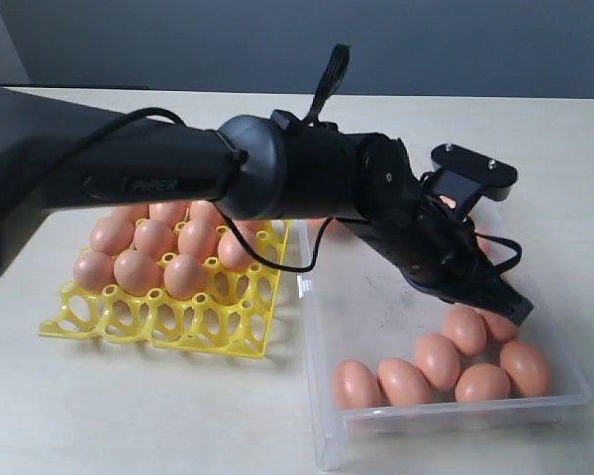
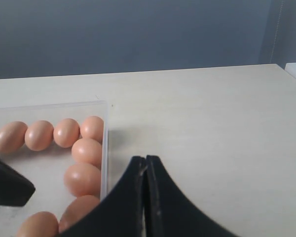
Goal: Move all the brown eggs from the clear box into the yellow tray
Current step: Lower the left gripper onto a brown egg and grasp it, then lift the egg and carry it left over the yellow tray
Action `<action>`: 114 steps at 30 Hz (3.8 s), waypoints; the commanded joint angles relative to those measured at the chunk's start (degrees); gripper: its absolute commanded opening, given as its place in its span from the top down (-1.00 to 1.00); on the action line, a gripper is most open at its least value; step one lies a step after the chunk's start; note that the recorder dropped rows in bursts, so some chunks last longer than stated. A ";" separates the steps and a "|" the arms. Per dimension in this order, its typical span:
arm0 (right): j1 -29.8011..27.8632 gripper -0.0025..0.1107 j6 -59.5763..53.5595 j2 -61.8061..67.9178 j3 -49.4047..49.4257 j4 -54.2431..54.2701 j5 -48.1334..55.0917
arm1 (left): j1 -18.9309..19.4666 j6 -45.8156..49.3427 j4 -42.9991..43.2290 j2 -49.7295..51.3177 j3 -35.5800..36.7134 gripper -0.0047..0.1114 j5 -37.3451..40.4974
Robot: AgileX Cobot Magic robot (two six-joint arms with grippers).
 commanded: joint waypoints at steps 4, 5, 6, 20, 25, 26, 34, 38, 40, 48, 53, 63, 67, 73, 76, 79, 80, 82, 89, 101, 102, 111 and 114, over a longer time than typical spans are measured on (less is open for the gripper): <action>0.01 0.97 -0.26 -0.22 0.09 -0.05 -0.38 | 0.01 -0.33 0.63 -1.27 -0.50 0.81 6.18; 0.01 0.97 -0.26 -0.22 0.09 -0.05 -0.38 | 0.01 -0.33 0.63 -0.96 -0.50 0.71 6.69; 0.01 0.97 -0.26 -0.22 0.09 -0.05 -0.38 | 0.01 -0.59 0.52 -0.63 -0.50 0.58 6.82; 0.01 0.97 -0.26 -0.22 0.09 -0.16 -0.38 | 0.01 7.21 3.30 2.24 -0.63 -0.11 8.20; 0.01 0.97 -0.26 -0.22 0.09 -0.16 -0.38 | 0.01 3.07 -1.15 5.20 -1.42 -0.10 6.31; 0.01 0.97 -0.26 -0.22 0.09 -0.16 -0.38 | 0.01 3.18 -2.19 5.50 -1.42 -0.10 5.83; 0.01 0.97 -0.26 -0.22 0.09 -0.16 -0.38 | 0.01 4.61 -6.65 5.78 -1.42 -0.10 2.70; 0.01 0.97 -0.26 -0.22 0.09 -0.16 -0.38 | 0.01 4.61 -9.40 5.78 -1.42 -0.09 0.75; 0.01 0.97 -0.26 -0.22 0.09 -0.04 -0.38 | 0.01 4.49 -9.29 5.78 -1.42 -0.07 1.54; 0.01 0.97 -0.26 -0.22 0.09 -0.04 -0.38 | 0.01 4.40 -7.57 5.78 -1.42 0.08 0.97; 0.01 0.97 -0.26 -0.22 0.09 -0.04 -0.38 | 0.01 4.28 -6.13 5.78 -1.42 0.40 2.64; 0.01 0.97 -0.26 -0.22 0.09 -0.04 -0.38 | 0.01 4.28 -4.76 5.78 -1.42 0.91 3.07; 0.01 0.97 -0.26 -0.22 0.09 -0.04 -0.38 | 0.01 4.19 -4.65 5.57 -1.42 0.91 1.00; 0.01 0.97 -0.26 -0.22 0.09 -0.04 -0.38 | 0.01 4.19 -2.04 2.67 -1.42 0.91 -1.38; 0.01 0.97 -0.26 -0.22 0.09 -0.04 -0.38 | 0.01 4.05 -0.35 1.16 -1.42 0.91 -2.08; 0.01 0.97 -0.26 -0.22 0.09 -0.04 -0.38 | 0.01 3.48 2.19 -0.06 -1.42 0.91 -2.23; 0.01 0.97 -0.26 -0.22 0.09 -0.04 -0.38 | 0.01 2.30 3.65 -0.37 -1.42 0.91 -2.43; 0.01 0.97 -0.26 -0.22 0.09 -0.04 -0.38 | 0.01 -2.36 9.50 -1.23 -1.42 0.91 -2.72; 0.01 0.97 -0.26 -0.22 0.09 -0.04 -0.38 | 1.91 -26.33 36.22 -6.02 1.28 0.91 -3.83; 0.01 0.97 -0.26 -0.22 0.09 -0.04 -0.38 | 8.02 -35.30 46.28 -21.90 16.98 0.91 -10.44; 0.01 0.97 -0.26 -0.22 0.09 -0.04 -0.38 | 8.59 -35.58 46.28 -22.85 18.22 0.91 -10.99; 0.01 0.97 -0.26 -0.22 0.09 -0.04 -0.38 | 13.69 -36.48 46.49 -29.19 32.13 0.91 -16.20; 0.01 0.97 -0.26 -0.22 0.09 -0.04 -0.38 | 15.05 -37.29 46.32 -29.81 36.35 0.91 -19.14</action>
